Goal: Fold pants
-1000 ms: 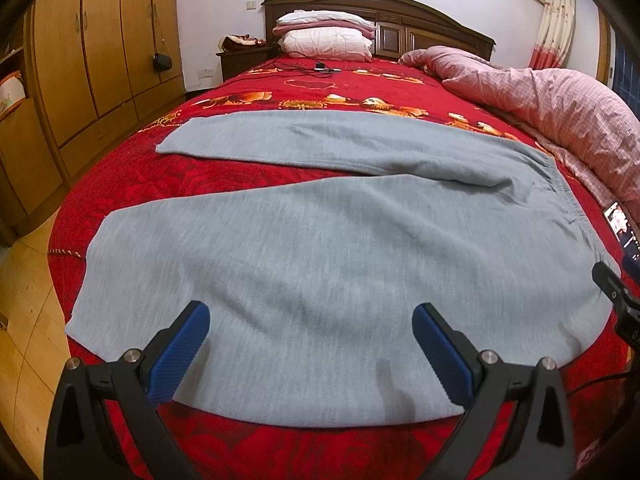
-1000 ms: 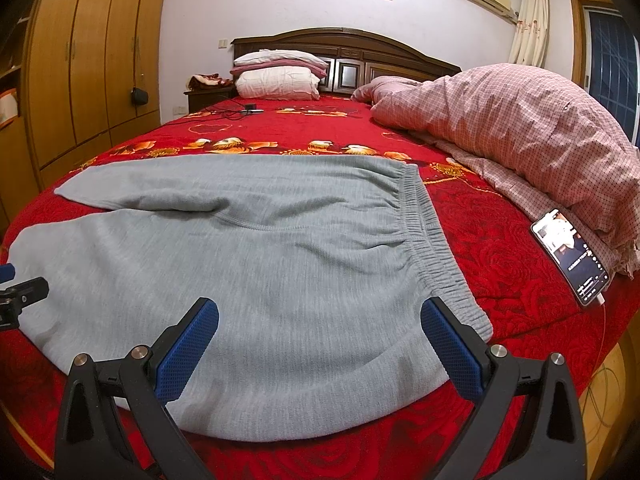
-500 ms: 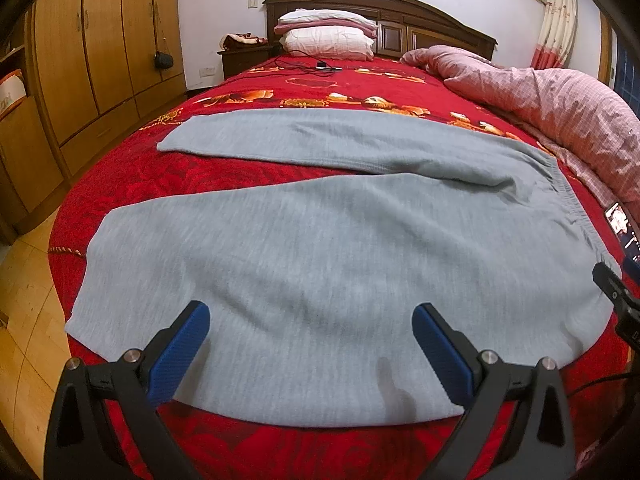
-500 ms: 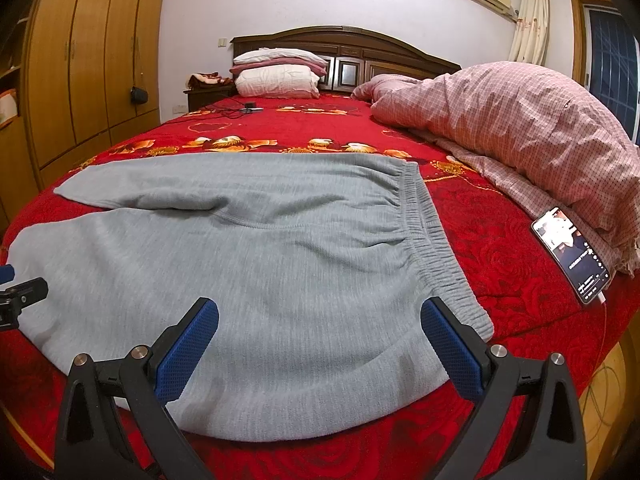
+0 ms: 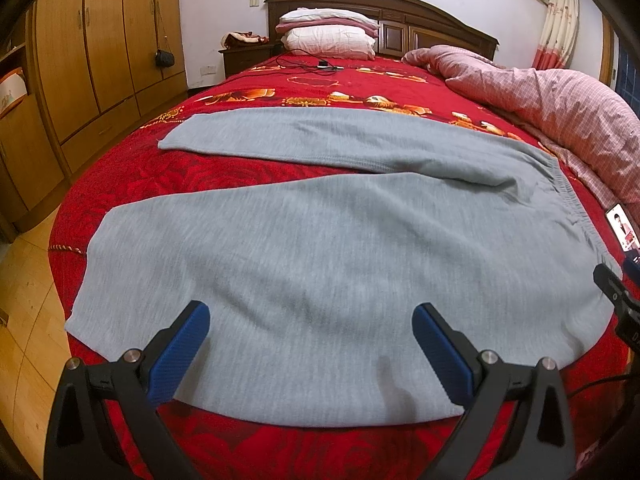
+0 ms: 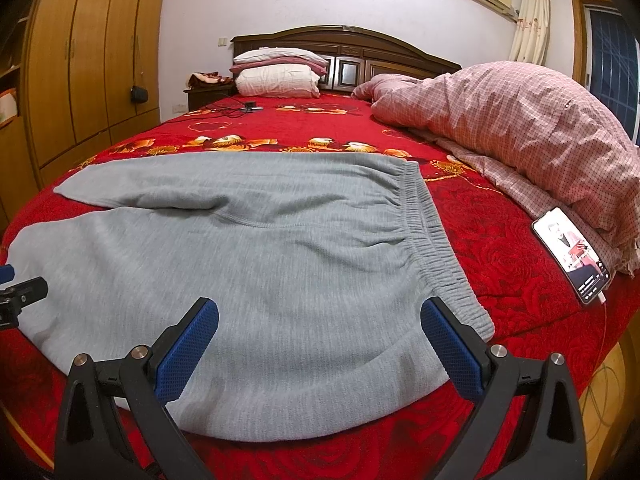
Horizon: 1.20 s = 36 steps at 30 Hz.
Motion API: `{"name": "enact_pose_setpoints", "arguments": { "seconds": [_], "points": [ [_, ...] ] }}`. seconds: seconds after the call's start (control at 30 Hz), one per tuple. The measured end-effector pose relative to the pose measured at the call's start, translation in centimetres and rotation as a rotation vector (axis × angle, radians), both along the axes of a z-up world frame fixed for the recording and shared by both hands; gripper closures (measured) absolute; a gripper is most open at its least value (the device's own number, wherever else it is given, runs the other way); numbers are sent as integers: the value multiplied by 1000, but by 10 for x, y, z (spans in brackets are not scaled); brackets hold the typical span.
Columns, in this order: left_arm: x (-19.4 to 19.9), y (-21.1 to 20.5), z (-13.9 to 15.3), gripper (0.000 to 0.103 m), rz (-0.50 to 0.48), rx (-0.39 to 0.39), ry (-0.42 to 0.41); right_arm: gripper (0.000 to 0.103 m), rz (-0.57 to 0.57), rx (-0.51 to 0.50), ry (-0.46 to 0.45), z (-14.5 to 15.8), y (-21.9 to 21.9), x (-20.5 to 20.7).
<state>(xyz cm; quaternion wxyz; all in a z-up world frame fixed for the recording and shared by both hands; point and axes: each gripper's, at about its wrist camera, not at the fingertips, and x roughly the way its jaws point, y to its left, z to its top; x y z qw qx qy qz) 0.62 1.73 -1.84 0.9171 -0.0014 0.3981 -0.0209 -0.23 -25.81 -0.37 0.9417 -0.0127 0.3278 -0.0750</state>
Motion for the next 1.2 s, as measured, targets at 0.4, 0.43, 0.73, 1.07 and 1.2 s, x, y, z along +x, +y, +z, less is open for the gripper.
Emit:
{"name": "enact_pose_setpoints", "arguments": {
  "seconds": [0.4,0.43,0.73,1.07,1.2],
  "points": [
    [4,4,1,0,6,-8,19,0,1,42,31,3,-6,4],
    [5,5,1,0,8,-9,24,0,-2,54,38,3,-8,5],
    [21,8,13,0,-14,35,48,0,-1,145,102,5,-23,14],
    [56,7,28,0,-72,25,80,0,9,151,170,17,-36,38],
    [76,6,40,0,-101,25,75,0,21,149,170,28,-41,50]
  ]
}}
